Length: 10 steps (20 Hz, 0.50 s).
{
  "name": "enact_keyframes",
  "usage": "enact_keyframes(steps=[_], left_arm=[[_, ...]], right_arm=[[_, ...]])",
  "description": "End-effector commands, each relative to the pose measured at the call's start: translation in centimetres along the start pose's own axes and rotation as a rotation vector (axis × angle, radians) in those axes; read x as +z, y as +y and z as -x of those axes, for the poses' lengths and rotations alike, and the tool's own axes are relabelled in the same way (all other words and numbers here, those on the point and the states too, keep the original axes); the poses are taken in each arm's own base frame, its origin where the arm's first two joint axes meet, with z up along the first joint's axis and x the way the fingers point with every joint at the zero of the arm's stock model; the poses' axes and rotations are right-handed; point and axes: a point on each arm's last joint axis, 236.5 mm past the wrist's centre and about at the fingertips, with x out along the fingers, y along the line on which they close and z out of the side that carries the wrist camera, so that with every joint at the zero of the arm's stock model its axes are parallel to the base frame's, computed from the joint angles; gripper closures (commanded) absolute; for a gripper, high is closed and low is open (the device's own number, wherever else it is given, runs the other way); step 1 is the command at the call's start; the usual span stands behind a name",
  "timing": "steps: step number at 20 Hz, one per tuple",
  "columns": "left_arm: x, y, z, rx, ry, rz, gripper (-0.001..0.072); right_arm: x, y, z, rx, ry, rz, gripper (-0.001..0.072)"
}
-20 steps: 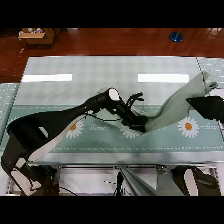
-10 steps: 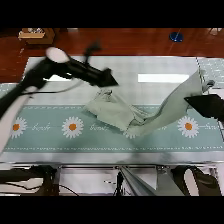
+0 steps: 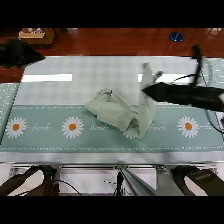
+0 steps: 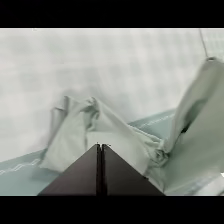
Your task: Fold the shirts.
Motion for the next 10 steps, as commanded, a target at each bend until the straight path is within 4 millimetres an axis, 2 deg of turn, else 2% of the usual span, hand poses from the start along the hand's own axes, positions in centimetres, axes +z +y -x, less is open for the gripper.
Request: enact_keyframes(steps=[1,3,4,6,7,9,10], left_arm=[[0.1,1.1,4.2,0.080,-0.066,-0.001,0.0682],[0.0,0.5,4.6,0.079,-0.074,-0.014,0.0682],[0.0,0.2,4.6,0.077,-0.075,-0.019,0.0682],[-0.1,0.0,4.5,0.072,-0.070,-0.024,0.0682],[-0.2,0.0,4.3,0.072,-0.067,-0.024,0.0682],[-0.4,0.4,4.1,0.076,-0.059,-0.015,0.0682],[-0.6,0.6,3.9,0.076,-0.054,-0.008,0.0682]], right_arm=[[-1.5,0.7,-9.1,-0.003,-0.030,-0.026,0.0689],[-3.7,0.5,-13.4,0.002,-0.012,-0.161,0.0689],[-4.9,0.1,-15.2,-0.009,-0.004,-0.215,0.0644],[-7.2,0.1,-17.3,-0.015,0.026,-0.264,0.0286],[-8.0,0.5,-17.4,-0.001,0.061,-0.238,0.0232],[-8.2,0.8,-15.9,0.032,0.129,-0.152,0.0226],[-7.7,0.2,-14.5,0.033,0.156,-0.110,0.0226]])
